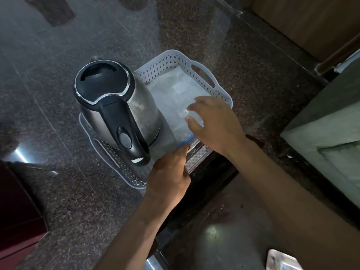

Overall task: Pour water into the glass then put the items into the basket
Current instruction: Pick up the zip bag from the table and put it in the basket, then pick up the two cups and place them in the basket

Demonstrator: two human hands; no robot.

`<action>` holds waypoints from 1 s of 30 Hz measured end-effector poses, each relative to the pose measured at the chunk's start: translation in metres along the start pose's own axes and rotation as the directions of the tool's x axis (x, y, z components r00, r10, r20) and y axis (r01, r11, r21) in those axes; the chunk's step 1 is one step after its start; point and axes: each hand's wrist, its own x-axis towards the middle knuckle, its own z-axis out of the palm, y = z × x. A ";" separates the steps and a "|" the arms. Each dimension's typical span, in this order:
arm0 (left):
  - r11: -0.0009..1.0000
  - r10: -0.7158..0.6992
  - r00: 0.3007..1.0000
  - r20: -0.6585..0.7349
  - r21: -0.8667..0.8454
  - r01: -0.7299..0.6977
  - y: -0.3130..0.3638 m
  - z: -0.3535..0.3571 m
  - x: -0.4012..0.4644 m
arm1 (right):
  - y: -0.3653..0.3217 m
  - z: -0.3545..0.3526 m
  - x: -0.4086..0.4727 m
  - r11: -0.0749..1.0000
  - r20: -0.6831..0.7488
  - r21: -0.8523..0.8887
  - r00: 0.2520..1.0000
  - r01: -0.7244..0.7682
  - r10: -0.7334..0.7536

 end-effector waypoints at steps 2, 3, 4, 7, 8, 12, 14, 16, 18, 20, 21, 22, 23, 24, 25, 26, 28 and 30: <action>1.000 0.007 1.000 -0.008 0.010 -0.007 0.001 0.000 0.000 | -0.001 0.002 0.010 0.988 0.155 -0.134 0.986 0.078 -0.057; 1.000 0.007 1.000 -0.016 0.013 -0.006 0.001 0.000 0.000 | -0.002 0.004 0.014 0.980 0.205 -0.180 0.977 0.090 -0.052; 1.000 0.004 1.000 -0.020 0.014 -0.004 0.001 -0.001 0.000 | -0.003 0.005 0.016 0.972 0.245 -0.217 0.969 0.094 -0.039; 1.000 0.011 1.000 -0.025 -0.003 -0.011 0.002 -0.003 0.001 | -0.004 0.004 0.021 0.960 0.314 -0.262 0.949 0.100 -0.013; 1.000 0.017 0.999 -0.030 -0.014 -0.018 0.002 -0.004 0.001 | -0.004 0.003 0.020 0.962 0.319 -0.253 0.948 0.107 -0.021; 0.991 0.071 0.991 -0.117 -0.106 -0.084 0.005 -0.004 -0.005 | 0.002 -0.004 0.003 0.981 0.211 -0.149 0.973 0.123 -0.090; 0.984 0.115 0.975 -0.191 -0.110 -0.138 0.012 -0.004 -0.014 | 0.008 -0.008 -0.017 0.989 0.073 -0.075 0.990 0.125 -0.120; 0.977 0.184 0.948 -0.260 -0.061 -0.206 0.021 0.000 -0.024 | 0.016 -0.011 -0.046 0.993 -0.095 0.045 0.990 0.109 -0.104; 0.955 0.277 0.914 -0.295 -0.022 -0.296 0.033 0.006 -0.033 | 0.025 -0.012 -0.083 0.977 -0.276 0.202 0.961 0.067 -0.009; 0.928 0.352 0.895 -0.274 -0.027 -0.373 0.049 0.012 -0.043 | 0.035 -0.013 -0.124 0.953 -0.374 0.303 0.918 -0.015 0.133; 0.913 0.385 0.887 -0.257 -0.034 -0.406 0.058 0.018 -0.048 | 0.040 -0.013 -0.146 0.940 -0.400 0.334 0.894 -0.064 0.203; 0.901 0.407 0.881 -0.241 -0.051 -0.430 0.068 0.024 -0.053 | 0.047 -0.013 -0.169 0.925 -0.418 0.363 0.868 -0.110 0.267; 0.892 0.418 0.881 -0.219 -0.082 -0.444 0.079 0.031 -0.059 | 0.054 -0.014 -0.193 0.908 -0.427 0.389 0.842 -0.157 0.329; 0.884 0.425 0.885 -0.189 -0.125 -0.451 0.091 0.038 -0.066 | 0.062 -0.014 -0.217 0.888 -0.425 0.410 0.817 -0.211 0.390; 0.871 0.439 0.885 -0.154 -0.171 -0.461 0.104 0.045 -0.072 | 0.069 -0.014 -0.241 0.865 -0.417 0.424 0.790 -0.269 0.450; 0.853 0.464 0.877 -0.124 -0.207 -0.480 0.117 0.052 -0.080 | 0.078 -0.014 -0.265 0.840 -0.409 0.435 0.759 -0.325 0.506; 0.809 0.534 0.843 -0.068 -0.249 -0.532 0.145 0.068 -0.097 | 0.098 -0.012 -0.314 0.793 -0.403 0.441 0.697 -0.420 0.593; 0.768 0.598 0.802 -0.008 -0.283 -0.575 0.173 0.087 -0.115 | 0.119 -0.010 -0.360 0.748 -0.393 0.427 0.641 -0.507 0.659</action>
